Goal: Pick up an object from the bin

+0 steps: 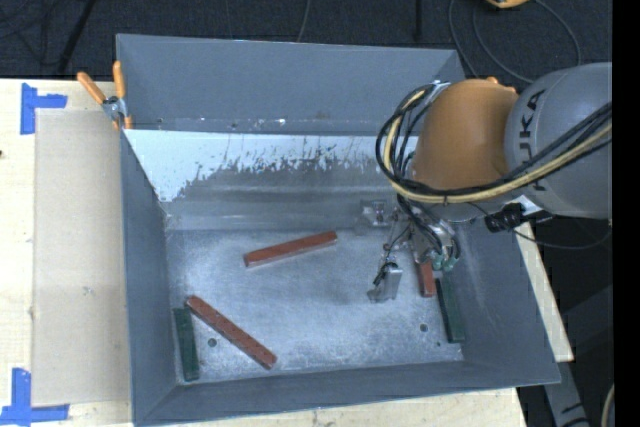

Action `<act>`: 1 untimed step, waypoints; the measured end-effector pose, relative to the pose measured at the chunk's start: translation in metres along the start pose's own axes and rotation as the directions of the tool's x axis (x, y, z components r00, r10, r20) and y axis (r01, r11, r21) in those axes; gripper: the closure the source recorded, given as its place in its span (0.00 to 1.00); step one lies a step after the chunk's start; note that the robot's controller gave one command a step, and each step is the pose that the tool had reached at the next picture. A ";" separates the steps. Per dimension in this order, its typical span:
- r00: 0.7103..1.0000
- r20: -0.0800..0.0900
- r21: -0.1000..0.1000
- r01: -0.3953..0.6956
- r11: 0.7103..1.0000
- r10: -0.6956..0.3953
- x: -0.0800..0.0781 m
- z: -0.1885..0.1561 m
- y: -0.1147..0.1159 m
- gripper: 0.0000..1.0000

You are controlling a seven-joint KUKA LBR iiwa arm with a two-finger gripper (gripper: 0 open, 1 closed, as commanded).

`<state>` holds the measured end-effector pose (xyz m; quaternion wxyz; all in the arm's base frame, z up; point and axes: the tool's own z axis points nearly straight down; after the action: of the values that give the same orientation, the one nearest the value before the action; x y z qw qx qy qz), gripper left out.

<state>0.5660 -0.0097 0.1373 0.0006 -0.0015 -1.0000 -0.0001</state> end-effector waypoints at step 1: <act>1.000 0.000 0.000 0.000 1.000 0.000 0.000 0.000 0.000 0.00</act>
Offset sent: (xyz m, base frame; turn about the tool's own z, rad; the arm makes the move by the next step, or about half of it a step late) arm 0.0321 0.0466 -0.0574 -0.1305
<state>0.5660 -0.0097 0.1373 0.0006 -0.0015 -1.0000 -0.0001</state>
